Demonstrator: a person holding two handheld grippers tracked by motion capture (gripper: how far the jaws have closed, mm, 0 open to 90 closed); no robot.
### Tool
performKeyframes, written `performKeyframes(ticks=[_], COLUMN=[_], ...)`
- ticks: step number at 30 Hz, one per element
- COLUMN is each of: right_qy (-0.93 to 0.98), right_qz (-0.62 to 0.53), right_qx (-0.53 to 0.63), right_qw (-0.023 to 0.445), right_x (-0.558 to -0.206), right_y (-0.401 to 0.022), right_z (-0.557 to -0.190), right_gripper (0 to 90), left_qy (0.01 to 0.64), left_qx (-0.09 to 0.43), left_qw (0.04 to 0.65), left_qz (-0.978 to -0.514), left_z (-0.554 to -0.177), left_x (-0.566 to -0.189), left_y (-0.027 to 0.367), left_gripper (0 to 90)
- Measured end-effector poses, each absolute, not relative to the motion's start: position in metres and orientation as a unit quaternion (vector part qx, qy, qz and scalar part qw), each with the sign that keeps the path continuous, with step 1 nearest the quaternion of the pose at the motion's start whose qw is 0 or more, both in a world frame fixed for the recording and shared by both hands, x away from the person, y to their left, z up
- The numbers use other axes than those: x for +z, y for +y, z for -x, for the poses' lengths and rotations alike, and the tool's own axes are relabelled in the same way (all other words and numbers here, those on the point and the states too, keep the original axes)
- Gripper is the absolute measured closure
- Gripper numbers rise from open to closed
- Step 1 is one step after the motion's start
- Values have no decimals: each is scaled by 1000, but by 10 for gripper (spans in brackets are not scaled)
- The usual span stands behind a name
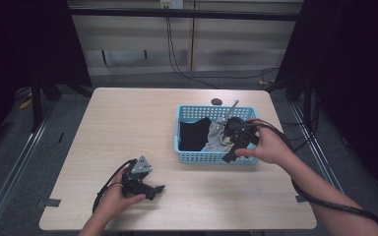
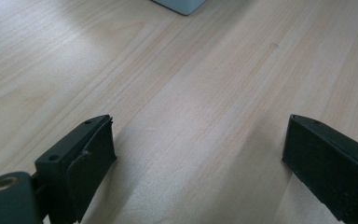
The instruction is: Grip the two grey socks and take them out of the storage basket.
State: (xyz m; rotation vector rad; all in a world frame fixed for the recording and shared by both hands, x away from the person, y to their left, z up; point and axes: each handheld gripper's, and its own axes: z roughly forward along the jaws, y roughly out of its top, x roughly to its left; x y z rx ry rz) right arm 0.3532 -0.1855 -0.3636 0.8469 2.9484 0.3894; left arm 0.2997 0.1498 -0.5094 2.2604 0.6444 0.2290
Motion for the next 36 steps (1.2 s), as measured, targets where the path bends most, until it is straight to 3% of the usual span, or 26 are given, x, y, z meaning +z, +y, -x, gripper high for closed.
performKeyframes(ticks=[7, 13, 26, 30, 34, 35, 36], right_qy=[944, 935, 932, 931, 940, 940, 942], right_qz=[-307, -339, -350, -353, -332, -332, -326], right_qx=[115, 102, 90, 92, 73, 73, 68], right_qw=[32, 22, 2, -15, -25, -25, -30], right_x=[-371, -398, -429, -435, -444, -444, -446], right_y=[-186, -185, -181, -178, -174, -174, -173], right_z=[-385, -415, -432, -433, -431, -431, -430], right_gripper=[242, 266, 313, 418, 593, 593, 712], left_qy=[251, 251, 251, 252, 252, 252, 252], left_qx=[90, 90, 89, 89, 89, 89, 89], left_qw=[380, 380, 380, 382, 382, 382, 381], left_qz=[-886, -886, -886, -885, -885, -885, -885], left_z=[-300, -300, -300, -300, -300, -300, -300], left_x=[-509, -509, -509, -510, -510, -510, -510], left_y=[150, 150, 150, 150, 150, 150, 150], left_gripper=[83, 83, 80, 79, 79, 79, 79])
